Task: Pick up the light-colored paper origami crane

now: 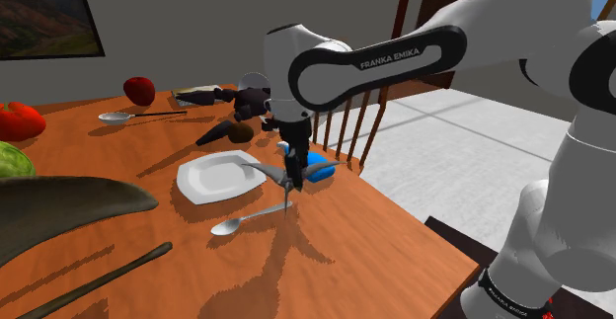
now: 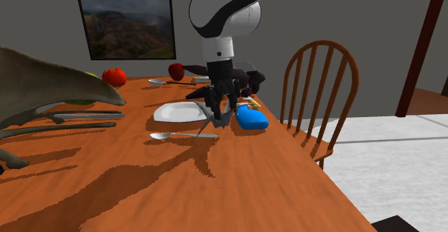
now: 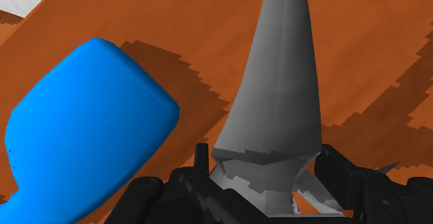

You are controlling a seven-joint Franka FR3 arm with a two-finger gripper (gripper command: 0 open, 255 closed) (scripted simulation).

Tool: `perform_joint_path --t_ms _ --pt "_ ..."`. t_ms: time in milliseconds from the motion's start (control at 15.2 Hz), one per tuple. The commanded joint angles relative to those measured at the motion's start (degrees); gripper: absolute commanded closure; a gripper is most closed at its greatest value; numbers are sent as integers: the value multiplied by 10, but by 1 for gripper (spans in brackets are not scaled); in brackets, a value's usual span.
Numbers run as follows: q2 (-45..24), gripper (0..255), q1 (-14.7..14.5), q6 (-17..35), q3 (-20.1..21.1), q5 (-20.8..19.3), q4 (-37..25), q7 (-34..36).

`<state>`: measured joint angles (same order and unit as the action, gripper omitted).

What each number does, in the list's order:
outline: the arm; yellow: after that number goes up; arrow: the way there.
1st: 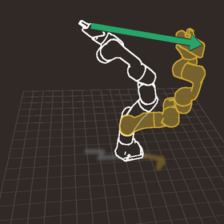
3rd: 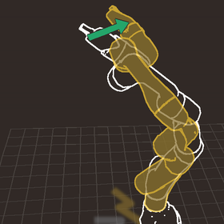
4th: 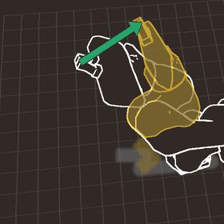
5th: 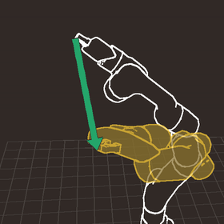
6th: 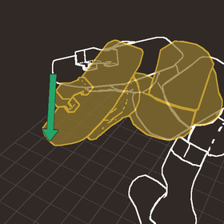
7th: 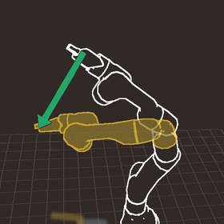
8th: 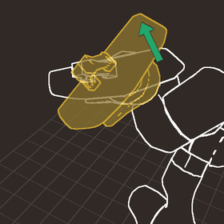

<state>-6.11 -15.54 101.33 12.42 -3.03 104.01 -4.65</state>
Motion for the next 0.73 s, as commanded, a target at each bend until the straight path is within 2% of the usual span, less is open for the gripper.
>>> perform_joint_path --t_ms 0,528,660 --pt "1 255 0 -14 0 0 -13 -1" --pt "6 255 0 -74 0 2 -68 -4" --pt "6 255 0 -75 0 2 -69 -4"
